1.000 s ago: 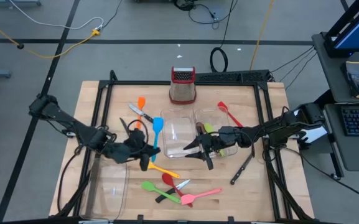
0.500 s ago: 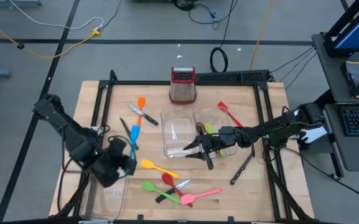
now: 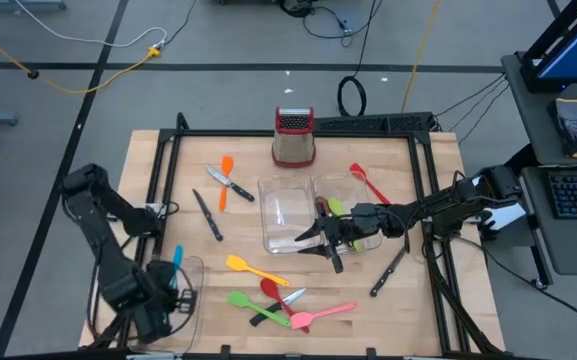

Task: Pick & Place Kitchen Items
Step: Put the blue spatula into the left transparent bin

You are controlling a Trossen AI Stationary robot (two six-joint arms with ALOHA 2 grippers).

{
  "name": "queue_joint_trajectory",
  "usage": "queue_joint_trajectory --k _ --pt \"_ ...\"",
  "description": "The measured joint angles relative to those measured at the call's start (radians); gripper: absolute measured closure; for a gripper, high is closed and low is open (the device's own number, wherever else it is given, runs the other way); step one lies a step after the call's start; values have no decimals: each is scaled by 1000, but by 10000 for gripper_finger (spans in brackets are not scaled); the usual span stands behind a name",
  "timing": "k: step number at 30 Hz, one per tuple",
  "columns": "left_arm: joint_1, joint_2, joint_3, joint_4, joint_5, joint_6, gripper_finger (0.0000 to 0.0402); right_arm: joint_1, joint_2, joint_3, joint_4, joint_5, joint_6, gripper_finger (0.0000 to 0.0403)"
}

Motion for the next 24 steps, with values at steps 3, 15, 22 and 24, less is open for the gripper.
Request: queue_joint_trajectory --k 3,15,22,24 --pt "-12 26 0 37 2 -5 388 0 0 0 1 0 0 267" --pt "-62 108 0 103 79 16 388 0 0 0 1 3 10 270" --pt "-64 132 0 103 77 73 388 0 0 0 1 3 28 270" --pt "-64 134 0 103 67 94 388 0 0 0 1 3 31 272"
